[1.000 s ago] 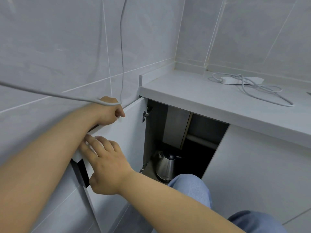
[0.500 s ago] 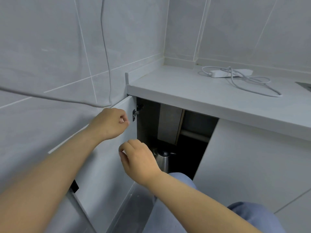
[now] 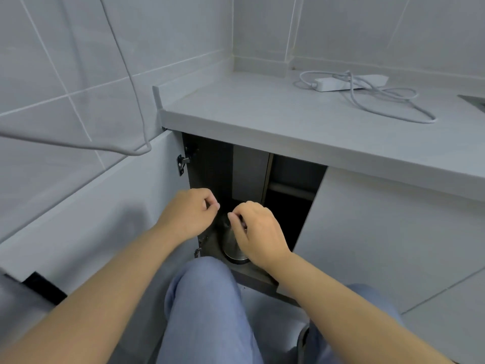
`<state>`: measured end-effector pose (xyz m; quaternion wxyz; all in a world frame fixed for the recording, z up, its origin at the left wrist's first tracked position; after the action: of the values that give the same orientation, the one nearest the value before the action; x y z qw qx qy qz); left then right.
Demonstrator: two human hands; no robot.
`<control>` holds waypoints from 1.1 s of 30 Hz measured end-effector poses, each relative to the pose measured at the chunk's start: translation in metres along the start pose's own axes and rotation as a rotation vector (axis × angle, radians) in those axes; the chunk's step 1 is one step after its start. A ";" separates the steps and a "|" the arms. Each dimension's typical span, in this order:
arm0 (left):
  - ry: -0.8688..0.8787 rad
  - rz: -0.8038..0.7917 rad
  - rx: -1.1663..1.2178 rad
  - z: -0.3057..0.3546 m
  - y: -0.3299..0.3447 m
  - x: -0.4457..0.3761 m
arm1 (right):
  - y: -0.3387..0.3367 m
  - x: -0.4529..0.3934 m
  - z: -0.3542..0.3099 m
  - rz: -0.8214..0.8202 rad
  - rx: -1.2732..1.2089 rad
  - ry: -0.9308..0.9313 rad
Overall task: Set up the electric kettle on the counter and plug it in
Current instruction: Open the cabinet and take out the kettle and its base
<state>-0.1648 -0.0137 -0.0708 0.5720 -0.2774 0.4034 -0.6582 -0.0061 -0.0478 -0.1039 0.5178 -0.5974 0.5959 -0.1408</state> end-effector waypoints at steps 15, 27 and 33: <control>-0.076 -0.243 0.329 -0.019 0.103 -0.043 | 0.025 0.010 0.114 -0.015 -0.048 0.329; -0.284 -0.252 0.565 -0.042 0.165 -0.069 | 0.070 0.001 0.165 -0.107 -0.057 0.427; -0.293 -0.261 0.590 -0.048 0.182 -0.090 | 0.090 -0.015 0.186 -0.096 -0.144 0.503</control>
<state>-0.0908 0.0806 -0.2420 0.5903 -0.2412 0.0706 -0.7671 0.0849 0.0707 -0.2472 0.3022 -0.6065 0.6853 -0.2666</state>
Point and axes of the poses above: each hand's wrist, its own x-axis away from the middle knuckle, its own y-axis out of the palm, z = x × y, the point moved 1 cm from there along -x, towards the middle knuckle, and after that the axes turned 3 degrees about -z, right-handed, at the moved point
